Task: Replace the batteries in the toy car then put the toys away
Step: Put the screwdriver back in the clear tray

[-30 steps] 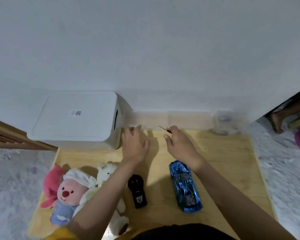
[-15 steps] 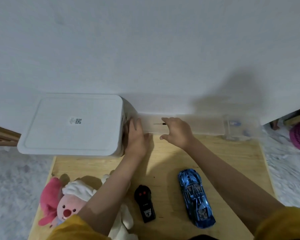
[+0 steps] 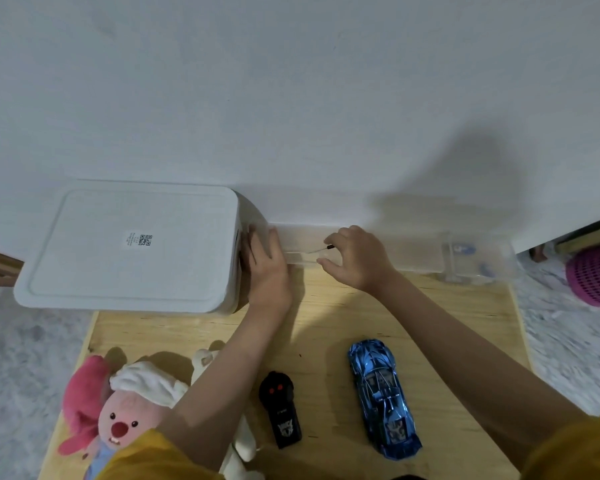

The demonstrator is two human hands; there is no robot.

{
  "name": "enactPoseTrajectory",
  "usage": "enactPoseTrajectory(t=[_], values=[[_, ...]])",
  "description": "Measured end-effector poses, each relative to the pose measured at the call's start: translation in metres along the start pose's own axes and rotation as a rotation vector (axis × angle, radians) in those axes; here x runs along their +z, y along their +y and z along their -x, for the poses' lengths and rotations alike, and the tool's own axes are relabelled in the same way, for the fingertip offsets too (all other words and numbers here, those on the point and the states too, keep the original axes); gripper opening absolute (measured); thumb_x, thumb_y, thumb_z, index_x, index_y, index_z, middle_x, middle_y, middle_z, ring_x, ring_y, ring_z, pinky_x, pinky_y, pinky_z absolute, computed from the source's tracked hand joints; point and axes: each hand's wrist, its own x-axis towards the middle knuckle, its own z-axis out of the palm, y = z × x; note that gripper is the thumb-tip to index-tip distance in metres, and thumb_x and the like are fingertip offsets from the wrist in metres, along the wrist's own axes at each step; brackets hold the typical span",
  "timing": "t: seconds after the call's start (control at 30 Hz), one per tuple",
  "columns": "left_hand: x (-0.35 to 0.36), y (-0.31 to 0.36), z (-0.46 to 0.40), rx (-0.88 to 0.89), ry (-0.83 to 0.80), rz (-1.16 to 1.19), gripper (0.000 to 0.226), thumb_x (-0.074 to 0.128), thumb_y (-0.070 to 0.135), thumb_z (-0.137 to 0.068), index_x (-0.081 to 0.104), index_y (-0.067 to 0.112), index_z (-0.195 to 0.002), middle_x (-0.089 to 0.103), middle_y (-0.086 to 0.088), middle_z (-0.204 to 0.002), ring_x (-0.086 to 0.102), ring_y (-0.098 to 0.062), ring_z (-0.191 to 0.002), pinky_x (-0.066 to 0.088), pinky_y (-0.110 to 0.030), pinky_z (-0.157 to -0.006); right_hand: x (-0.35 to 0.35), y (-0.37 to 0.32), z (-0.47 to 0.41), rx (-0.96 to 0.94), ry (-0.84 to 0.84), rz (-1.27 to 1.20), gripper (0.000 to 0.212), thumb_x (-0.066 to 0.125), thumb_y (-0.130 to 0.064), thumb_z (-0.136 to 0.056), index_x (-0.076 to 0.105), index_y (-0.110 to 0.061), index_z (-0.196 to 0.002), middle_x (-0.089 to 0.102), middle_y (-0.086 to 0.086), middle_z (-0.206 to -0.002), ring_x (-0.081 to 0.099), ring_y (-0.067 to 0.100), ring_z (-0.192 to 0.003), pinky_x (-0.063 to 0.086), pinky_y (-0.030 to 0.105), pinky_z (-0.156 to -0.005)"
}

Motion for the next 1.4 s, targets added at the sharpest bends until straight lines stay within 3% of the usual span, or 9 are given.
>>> enactPoseTrajectory(t=[0.1,0.27,0.57,0.63,0.73,0.9,1.07,1.23,1.4], values=[[-0.001,0.002,0.003,0.032,0.037,0.043,0.082,0.052,-0.008,-0.084,0.008,0.009,-0.151,0.002,-0.027,-0.152,0.009,-0.043,-0.138,0.033,-0.043,-0.106,-0.006,0.001,-0.001,0.051,0.082,-0.013,0.036,0.069,-0.043,-0.08,0.068,-0.013,-0.099,0.067,0.002,-0.087,0.06,0.022,-0.088,0.042,0.03,-0.067],[-0.008,-0.005,0.002,0.139,0.047,0.183,0.087,0.074,0.017,-0.083,0.017,0.006,-0.148,0.006,-0.024,-0.151,0.004,-0.03,-0.14,0.015,-0.042,-0.112,-0.013,0.004,-0.005,0.097,0.177,-0.075,0.04,0.074,-0.046,-0.075,0.067,-0.011,-0.094,0.067,0.003,-0.087,0.061,0.022,-0.086,0.04,0.026,-0.067],[-0.008,-0.016,-0.003,0.217,0.051,0.284,0.084,0.064,-0.006,-0.084,0.016,0.01,-0.151,-0.002,-0.008,-0.158,-0.001,-0.025,-0.148,0.02,-0.049,-0.118,-0.005,-0.004,0.003,0.146,0.324,-0.2,0.045,0.073,-0.04,-0.078,0.059,-0.008,-0.106,0.064,0.003,-0.099,0.057,0.014,-0.088,0.047,0.026,-0.071],[-0.008,-0.016,-0.005,0.238,0.047,0.281,0.087,0.064,-0.006,-0.083,0.012,0.01,-0.152,-0.007,-0.005,-0.159,-0.009,-0.021,-0.147,0.013,-0.043,-0.12,0.001,-0.013,0.013,0.068,0.37,-0.251,0.036,0.06,-0.033,-0.088,0.054,-0.002,-0.106,0.059,0.007,-0.095,0.047,0.008,-0.081,0.04,0.02,-0.065],[-0.008,-0.016,-0.01,0.243,0.045,0.27,0.094,0.066,-0.007,-0.081,0.007,0.011,-0.152,-0.014,0.0,-0.157,-0.016,-0.015,-0.145,0.005,-0.035,-0.119,0.017,-0.018,0.022,-0.019,0.247,-0.278,0.022,0.042,-0.016,-0.095,0.054,0.0,-0.104,0.054,0.01,-0.091,0.046,0.013,-0.077,0.045,0.031,-0.064],[-0.007,-0.016,-0.012,0.266,0.047,0.287,0.097,0.068,-0.008,-0.078,0.006,0.009,-0.15,-0.01,-0.009,-0.157,-0.015,-0.018,-0.144,-0.008,-0.015,-0.115,0.042,-0.017,0.011,0.008,0.187,-0.102,0.017,0.054,-0.01,-0.09,0.069,-0.002,-0.095,0.059,0.01,-0.083,0.055,0.032,-0.076,0.049,0.037,-0.055],[-0.005,-0.017,-0.012,0.265,0.067,0.289,0.094,0.068,-0.005,-0.08,0.008,0.007,-0.15,-0.009,-0.008,-0.157,-0.014,-0.02,-0.145,0.003,-0.033,-0.117,0.045,-0.019,0.009,0.03,0.322,-0.113,0.03,0.049,-0.024,-0.091,0.07,-0.003,-0.098,0.061,0.009,-0.086,0.056,0.029,-0.079,0.051,0.038,-0.066],[0.0,-0.023,-0.013,0.281,0.086,0.304,0.087,0.068,0.004,-0.084,0.012,0.006,-0.151,-0.006,-0.012,-0.158,-0.006,-0.031,-0.147,0.015,-0.05,-0.118,0.03,-0.015,0.02,-0.013,0.675,-0.119,0.014,0.064,-0.008,-0.085,0.066,-0.003,-0.099,0.06,0.013,-0.089,0.051,0.023,-0.086,0.045,0.031,-0.076],[0.002,-0.024,-0.011,0.274,0.091,0.28,0.08,0.067,0.005,-0.086,0.018,0.003,-0.149,0.002,-0.017,-0.157,0.004,-0.035,-0.146,0.024,-0.057,-0.114,0.019,-0.002,0.008,-0.113,0.475,-0.073,0.027,0.056,-0.006,-0.089,0.063,-0.004,-0.115,0.065,0.011,-0.113,0.06,0.029,-0.106,0.049,0.034,-0.091]])
